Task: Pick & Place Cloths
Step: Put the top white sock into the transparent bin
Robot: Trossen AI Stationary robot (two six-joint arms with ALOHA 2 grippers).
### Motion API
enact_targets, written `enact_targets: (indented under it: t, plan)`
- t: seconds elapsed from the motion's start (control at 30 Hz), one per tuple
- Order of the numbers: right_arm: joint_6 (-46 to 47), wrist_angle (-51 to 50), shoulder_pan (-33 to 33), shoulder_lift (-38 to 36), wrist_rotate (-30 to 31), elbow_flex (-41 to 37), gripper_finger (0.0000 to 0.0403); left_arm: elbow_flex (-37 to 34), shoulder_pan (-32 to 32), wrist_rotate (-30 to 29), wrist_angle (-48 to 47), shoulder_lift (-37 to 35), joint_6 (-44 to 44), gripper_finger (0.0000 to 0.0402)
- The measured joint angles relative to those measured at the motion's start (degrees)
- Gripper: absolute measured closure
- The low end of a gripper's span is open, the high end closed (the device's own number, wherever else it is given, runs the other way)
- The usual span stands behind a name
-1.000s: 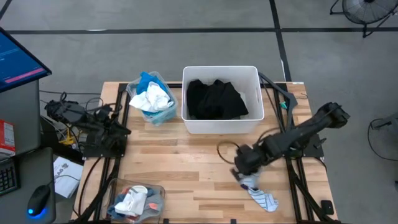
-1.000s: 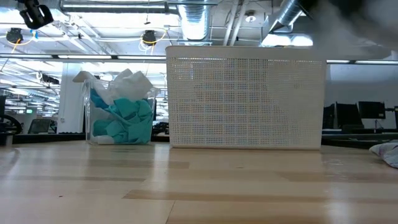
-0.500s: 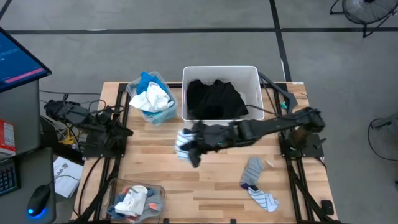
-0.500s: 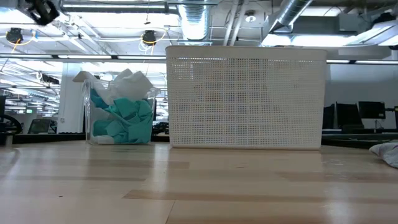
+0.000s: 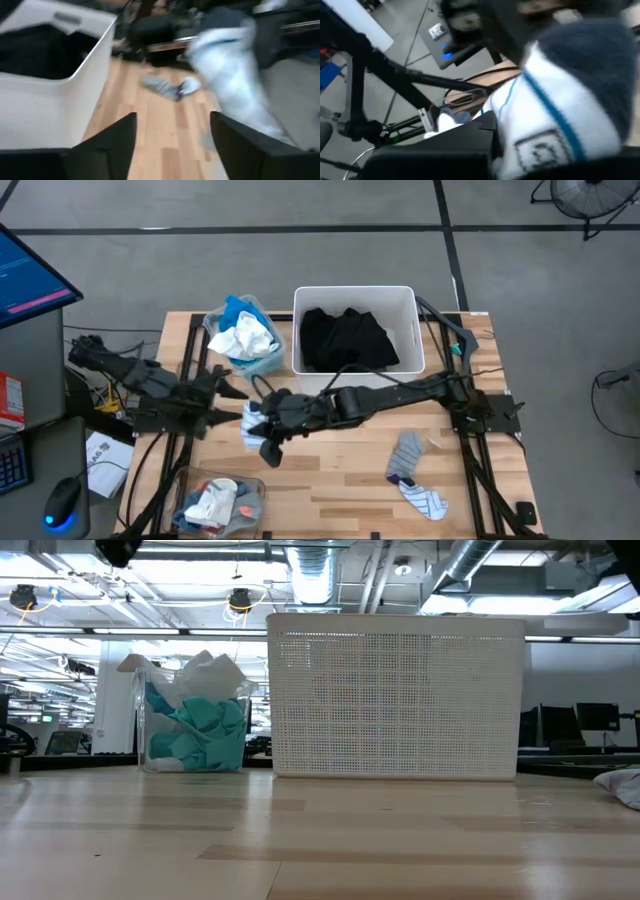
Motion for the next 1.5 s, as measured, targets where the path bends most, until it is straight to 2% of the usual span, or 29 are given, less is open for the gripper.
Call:
enact_targets:
  t: [0.1,0.3,0.43,0.57,0.7,0.8,0.97,1.2,1.3,1.37,1.5]
  plan:
    - [0.0,-1.1,1.0,1.7,-0.2,2.1,0.0403,0.0,0.1,0.0,2.1,3.3,-2.9,0.0134]
    - [-1.3,-4.5,2.3,1.4,-0.2,2.7,0.0403,0.0,0.1,15.5,14.9,6.9,-5.8,0.0108]
    - [-1.1,-7.7,3.9,-1.1,-0.8,2.5,0.0403,0.0,0.1,20.9,16.3,7.4,-11.4,0.0109]
    - [-1.1,-8.8,6.0,-4.0,0.9,2.7,0.0403,0.0,0.1,20.8,17.9,7.4,-12.8,0.011]
    - [-1.8,-9.7,6.6,-3.9,3.6,2.6,0.0403,0.0,0.1,18.6,24.7,8.7,-11.9,0.011]
    - [-1.9,-9.0,6.2,-3.3,3.7,2.7,0.0403,0.0,0.1,18.4,28.4,10.6,-11.1,0.0111]
    - [-1.9,-8.6,5.6,-2.4,3.7,2.6,0.0403,0.0,0.1,18.4,28.7,15.2,-11.3,0.0111]
    - [-1.9,-10.3,5.5,-2.2,3.6,2.6,0.0403,0.0,0.1,16.9,36.2,20.5,-8.1,0.0112]
    - [-1.9,-10.8,5.7,-2.1,3.6,2.6,0.0403,0.0,0.1,16.9,36.3,20.5,-8.5,0.0132]
    - [-1.9,-10.6,5.8,-2.1,3.5,2.6,0.04,0.0,0.1,16.1,36.3,20.5,-9.2,0.0166]
    - [-0.6,-10.6,5.9,-2.2,3.0,2.6,0.0384,0.0,0.1,12.8,36.4,20.3,-7.1,0.0288]
